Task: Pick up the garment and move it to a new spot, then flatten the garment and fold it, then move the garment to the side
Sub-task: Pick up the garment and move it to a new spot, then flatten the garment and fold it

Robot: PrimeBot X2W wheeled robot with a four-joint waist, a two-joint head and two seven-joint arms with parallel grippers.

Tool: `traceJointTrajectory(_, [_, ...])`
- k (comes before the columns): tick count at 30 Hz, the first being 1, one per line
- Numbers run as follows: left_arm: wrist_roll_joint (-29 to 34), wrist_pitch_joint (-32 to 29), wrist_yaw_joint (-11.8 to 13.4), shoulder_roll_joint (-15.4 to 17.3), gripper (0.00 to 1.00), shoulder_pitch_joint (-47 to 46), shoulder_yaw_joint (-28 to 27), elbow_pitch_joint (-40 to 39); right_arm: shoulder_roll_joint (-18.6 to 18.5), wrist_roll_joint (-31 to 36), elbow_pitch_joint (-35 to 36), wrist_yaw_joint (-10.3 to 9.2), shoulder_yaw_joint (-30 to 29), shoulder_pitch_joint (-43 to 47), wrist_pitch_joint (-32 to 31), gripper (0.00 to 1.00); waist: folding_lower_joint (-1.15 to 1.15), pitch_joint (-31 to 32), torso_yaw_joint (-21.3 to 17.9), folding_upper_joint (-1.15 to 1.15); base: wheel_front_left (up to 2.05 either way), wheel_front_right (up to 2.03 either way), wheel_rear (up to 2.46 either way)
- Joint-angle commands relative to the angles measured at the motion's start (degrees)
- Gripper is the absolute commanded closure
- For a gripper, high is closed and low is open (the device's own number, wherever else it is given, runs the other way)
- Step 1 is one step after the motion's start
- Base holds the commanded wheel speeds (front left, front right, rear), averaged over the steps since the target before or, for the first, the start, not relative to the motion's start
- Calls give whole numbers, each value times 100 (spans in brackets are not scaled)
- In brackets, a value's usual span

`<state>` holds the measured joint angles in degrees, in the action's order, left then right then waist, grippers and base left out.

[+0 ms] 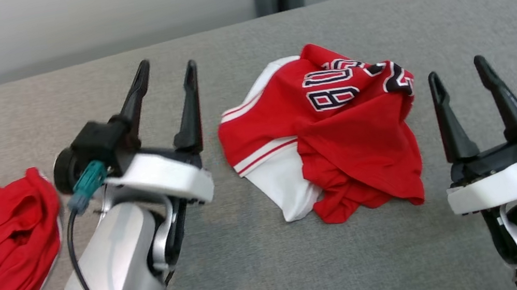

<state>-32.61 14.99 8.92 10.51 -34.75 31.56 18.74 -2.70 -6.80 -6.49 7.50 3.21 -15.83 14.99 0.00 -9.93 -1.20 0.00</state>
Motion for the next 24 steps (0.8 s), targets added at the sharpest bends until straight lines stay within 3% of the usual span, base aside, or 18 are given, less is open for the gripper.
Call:
traceJointTrajectory(1, [52, 21, 30, 38, 0, 138, -31, -34, -31, 24, -24, -2, 16, 63, 27, 0, 0, 182, 191, 0, 0, 0, 0])
traceJointTrajectory(10, [539, 25, 71, 290, 0, 1489, -626, -663, -33, 91, -162, -2, 216, 356, 28, 0, 0, 480, 424, 0, 0, 0, 0])
traceJointTrajectory(16, [912, 25, -16, 12, 0, 2488, -1120, -919, -32, 104, -243, -2, 334, 563, 28, 0, 0, 612, 452, 0, 0, 0, 0])
traceJointTrajectory(24, [1239, 25, -343, -305, 0, 2726, -1436, -790, -32, 58, -282, -2, 417, 544, 28, 0, 0, 682, 400, 0, 0, 0, 0])
